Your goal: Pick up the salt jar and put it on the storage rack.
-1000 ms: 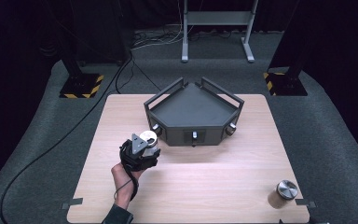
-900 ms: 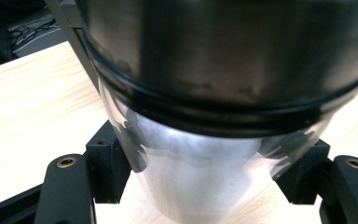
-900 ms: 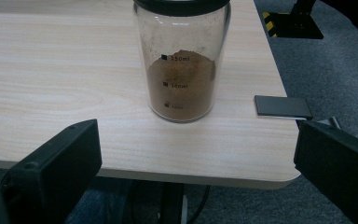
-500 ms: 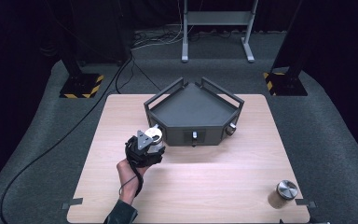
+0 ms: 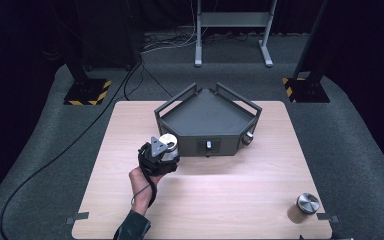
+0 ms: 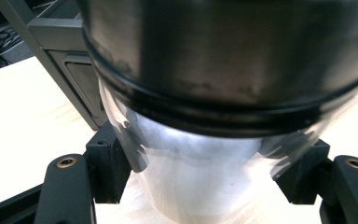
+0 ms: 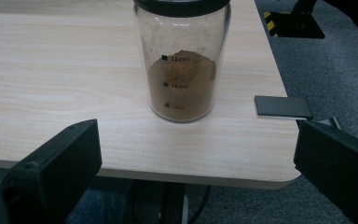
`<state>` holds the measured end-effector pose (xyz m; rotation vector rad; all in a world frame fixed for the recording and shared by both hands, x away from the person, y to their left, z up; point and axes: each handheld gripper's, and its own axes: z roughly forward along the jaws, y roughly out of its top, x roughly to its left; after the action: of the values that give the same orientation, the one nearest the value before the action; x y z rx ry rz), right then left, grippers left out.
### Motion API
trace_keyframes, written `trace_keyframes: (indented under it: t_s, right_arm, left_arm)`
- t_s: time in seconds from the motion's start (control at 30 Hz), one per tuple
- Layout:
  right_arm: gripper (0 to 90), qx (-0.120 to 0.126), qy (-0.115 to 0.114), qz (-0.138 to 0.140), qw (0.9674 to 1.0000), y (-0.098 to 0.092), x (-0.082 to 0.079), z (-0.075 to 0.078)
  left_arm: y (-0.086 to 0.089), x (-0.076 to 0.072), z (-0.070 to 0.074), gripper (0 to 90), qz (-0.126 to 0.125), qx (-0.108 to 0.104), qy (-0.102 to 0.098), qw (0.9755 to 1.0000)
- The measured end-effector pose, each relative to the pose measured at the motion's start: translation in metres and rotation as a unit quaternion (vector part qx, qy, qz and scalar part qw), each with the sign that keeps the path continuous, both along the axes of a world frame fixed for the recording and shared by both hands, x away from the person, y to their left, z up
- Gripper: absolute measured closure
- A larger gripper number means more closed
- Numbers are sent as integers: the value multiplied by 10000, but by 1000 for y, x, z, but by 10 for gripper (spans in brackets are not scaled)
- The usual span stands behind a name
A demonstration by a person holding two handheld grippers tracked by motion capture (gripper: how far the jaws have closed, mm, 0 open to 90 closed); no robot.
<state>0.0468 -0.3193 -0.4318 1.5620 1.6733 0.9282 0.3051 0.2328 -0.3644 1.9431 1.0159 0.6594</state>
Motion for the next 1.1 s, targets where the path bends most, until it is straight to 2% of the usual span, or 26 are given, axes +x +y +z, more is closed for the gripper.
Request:
trace_keyframes:
  t_s: [1.1]
  right_arm:
    - [0, 12, 2, -6, 10000, -2, -1, 0]
  left_arm:
    - [-14, 18, 11, 315, -183, -53, -92, 9998]
